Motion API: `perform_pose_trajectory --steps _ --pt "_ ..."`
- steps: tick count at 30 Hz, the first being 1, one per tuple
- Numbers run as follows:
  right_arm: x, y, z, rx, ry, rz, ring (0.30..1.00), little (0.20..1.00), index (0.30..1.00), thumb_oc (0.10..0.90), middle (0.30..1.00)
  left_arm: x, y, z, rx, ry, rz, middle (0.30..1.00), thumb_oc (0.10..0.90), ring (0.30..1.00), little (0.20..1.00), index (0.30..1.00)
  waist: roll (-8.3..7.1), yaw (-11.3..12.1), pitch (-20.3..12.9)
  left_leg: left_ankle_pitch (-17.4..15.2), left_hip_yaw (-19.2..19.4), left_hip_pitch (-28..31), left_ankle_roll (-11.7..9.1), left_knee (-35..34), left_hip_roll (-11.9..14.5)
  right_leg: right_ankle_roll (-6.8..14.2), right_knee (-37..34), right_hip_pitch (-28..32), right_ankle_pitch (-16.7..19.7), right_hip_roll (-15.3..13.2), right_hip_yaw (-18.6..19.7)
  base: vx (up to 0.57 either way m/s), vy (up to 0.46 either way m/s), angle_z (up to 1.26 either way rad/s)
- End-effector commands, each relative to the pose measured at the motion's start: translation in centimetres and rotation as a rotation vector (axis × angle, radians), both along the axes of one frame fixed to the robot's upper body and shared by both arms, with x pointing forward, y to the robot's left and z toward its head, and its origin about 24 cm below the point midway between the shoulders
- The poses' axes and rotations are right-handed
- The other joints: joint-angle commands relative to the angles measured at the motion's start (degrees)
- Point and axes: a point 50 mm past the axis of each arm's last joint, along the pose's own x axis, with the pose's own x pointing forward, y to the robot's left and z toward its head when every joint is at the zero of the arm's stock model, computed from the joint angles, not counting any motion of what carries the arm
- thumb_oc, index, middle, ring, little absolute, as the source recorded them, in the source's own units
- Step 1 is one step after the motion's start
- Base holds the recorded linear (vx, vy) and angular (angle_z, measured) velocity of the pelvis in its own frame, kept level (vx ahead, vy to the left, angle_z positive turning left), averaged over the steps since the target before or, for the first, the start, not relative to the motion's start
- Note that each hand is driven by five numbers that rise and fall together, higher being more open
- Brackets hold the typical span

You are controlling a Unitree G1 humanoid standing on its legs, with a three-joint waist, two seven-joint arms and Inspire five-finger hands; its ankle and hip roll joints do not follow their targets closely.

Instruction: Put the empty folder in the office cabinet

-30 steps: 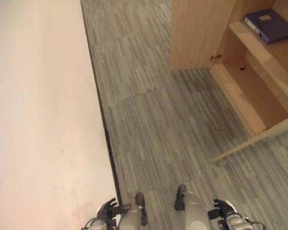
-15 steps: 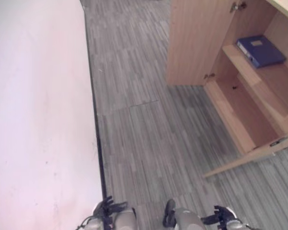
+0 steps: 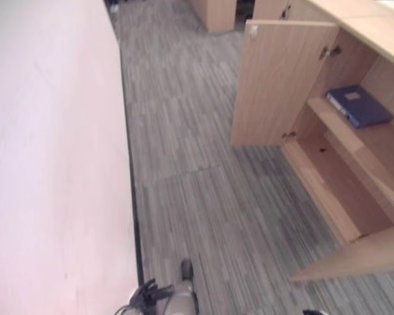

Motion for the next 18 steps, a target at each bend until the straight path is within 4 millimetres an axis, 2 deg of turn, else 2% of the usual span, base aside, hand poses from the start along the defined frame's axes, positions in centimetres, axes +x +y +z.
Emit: perform_pose_trajectory --steps 1,2,4,5,6,7,8,9,10,11,12,15,16,17,18 --pt "3.3 -1.4 1.3 -0.042 -0.106 0.029 0.9 0.9 0.9 0.8 0.9 -4.2 0.4 -0.8 0.032 0.121 -0.031 0.9 0.8 0.9 0.9 0.9 0.93 2.93 2.13 -3.9 -2.24 -8.15 -2.94 8.42 0.89 3.53 5.17 -1.48 6.75 -5.17 0.91 0.24 0.227 0.05" --pt "3.6 -1.4 1.4 -0.045 -0.116 0.026 0.9 0.9 0.9 0.8 0.9 -4.0 0.6 -0.7 0.037 0.113 -0.031 0.9 0.8 0.9 0.9 0.9 0.59 2.76 2.37 -6.46 -2.32 -7.65 -2.32 9.72 -0.52 3.79 9.29 -2.55 8.3 -7.05 1.05 0.23 0.273 -0.07" --pt "4.6 -1.5 1.8 -0.047 -0.153 0.01 0.9 0.9 0.9 0.8 0.9 -3.8 0.9 -0.6 0.048 0.109 -0.022 0.9 0.8 0.9 0.9 0.9 1.12 2.36 3.56 -9.59 -1.35 -6.29 0.76 11.3 -2.42 2.74 19.58 -6.95 15.0 -10.19 1.79 0.16 0.278 -0.08" --pt "4.6 -1.5 1.8 -0.047 -0.154 0.01 0.9 0.9 0.9 0.8 0.9 -3.8 0.9 -0.6 0.048 0.108 -0.022 0.9 0.8 0.9 0.9 0.9 1.05 2.44 3.57 -9.68 -1.22 -6.31 0.84 11.35 -2.48 2.84 19.76 -7.12 14.97 -10.31 1.99 0.15 0.324 0.06" --pt "5.2 -1.2 2.0 -0.039 -0.178 0.004 0.9 0.9 0.9 0.8 0.9 -3.9 1.1 -0.5 0.053 0.113 -0.022 0.9 0.8 0.9 0.9 0.9 1.88 1.55 5.13 -11.47 -0.47 -3.75 2.88 11.32 -3.38 2.15 28.61 -11.34 16.78 -11.24 2.58 0.1 0.201 -0.06" --pt "5.2 -1.2 2.0 -0.038 -0.178 0.004 0.9 0.9 0.9 0.8 0.9 -3.9 1.1 -0.5 0.053 0.113 -0.022 0.9 0.8 0.9 0.9 0.9 1.86 1.57 5.12 -11.47 -0.44 -3.76 2.88 11.32 -3.38 2.16 28.64 -11.38 16.77 -11.25 2.62 0.26 0.326 -0.04" --pt "5.3 -0.8 1.9 -0.027 -0.192 0.008 0.9 0.9 0.9 0.8 0.9 -4.2 1.3 -0.5 0.055 0.12 -0.018 0.9 0.8 0.9 0.9 0.9 2.68 0.51 6.16 -12.48 0.01 0.52 3.39 9.66 -3.52 1.7 32.06 -15.69 14.96 -10.87 1.67 0.16 0.127 -0.16" --pt "5.3 -0.8 1.9 -0.027 -0.192 0.008 0.9 0.9 0.9 0.8 0.9 -4.2 1.3 -0.5 0.055 0.12 -0.017 0.9 0.8 0.9 0.9 0.9 2.64 0.52 6.23 -12.48 0.05 0.64 3.38 9.6 -3.54 1.67 32.16 -15.67 14.86 -10.91 1.72 0.23 0.142 -0.14" --pt "5.4 -0.7 2.0 -0.026 -0.195 0.013 0.9 0.9 0.9 0.8 0.9 -4.3 1.3 -0.6 0.052 0.123 -0.016 0.9 0.8 0.9 0.9 0.9 3.08 -0.12 6.55 -12.46 -0.18 2.51 3.09 8.32 -3.4 1.29 30.66 -17.51 13.16 -9.71 0.97 0.23 -0.017 -0.14" --pt "5.4 -0.8 2.0 -0.025 -0.195 0.014 0.9 0.9 0.9 0.8 0.9 -4.4 1.1 -0.7 0.048 0.129 -0.022 0.9 0.8 0.9 0.9 0.9 3.7 -1.19 7.16 -12.58 -0.88 5.16 2.38 6.82 -3.15 1.18 25.43 -19.38 11.05 -7.53 -0.46 0.39 -0.098 -0.03" --pt "5.6 -0.8 2.0 -0.02 -0.202 0.003 0.9 0.9 0.9 0.8 0.9 -4.7 0.8 -0.8 0.036 0.141 -0.021 0.9 0.8 0.9 0.9 0.9 3.71 -2.44 7.77 -13.53 -1.59 7.74 1.55 5.78 -3.42 2.17 15.55 -21.63 11.55 -5.09 -1.14 0.42 -0.16 -0.17" --pt "5.6 -1.1 2.1 -0.022 -0.201 -0.012 0.9 0.9 0.9 0.8 0.9 -4.6 0.6 -0.9 0.032 0.135 -0.017 0.9 0.8 0.9 0.9 0.9 3.59 -4.27 8.26 -15.24 -2.71 12.71 0.08 3.71 -3.49 4.82 -0.09 -23.15 16.59 -1.97 -2.1 0.37 -0.185 -0.15" --pt "5.4 -1.2 2.1 -0.021 -0.194 -0.016 0.9 0.9 0.9 0.8 0.9 -4.5 0.6 -0.9 0.026 0.129 -0.012 0.9 0.8 0.9 0.9 0.9 2.73 -5.12 8.03 -15.07 -3.03 14.36 -0.41 2.92 -4.28 5.4 -6.04 -24.71 20.13 -2.09 -4.04 0.5 -0.291 0.48" --pt "4.7 -1.4 1.9 -0.022 -0.175 -0.026 0.9 0.9 0.9 0.8 0.9 -4.3 0.5 -0.9 0.021 0.125 -0.012 0.9 0.8 0.9 0.9 0.9 2.13 -5.47 7.43 -16.44 -4.03 16.26 -1.02 2.75 -4.54 5.88 -8.93 -23.82 21.22 -2.44 -5.22 0.49 -0.285 0.76" --pt "4.3 -1.5 1.7 -0.023 -0.164 -0.031 0.9 0.9 0.9 0.8 0.9 -4.5 0.4 -0.9 0.02 0.127 -0.008 0.9 0.8 0.9 0.9 0.9 1.83 -5.48 7.16 -17.1 -4.12 17.05 -1.11 2.85 -4.7 5.65 -8.57 -23.05 22.1 -2.85 -5.81 0.33 -0.168 0.81"
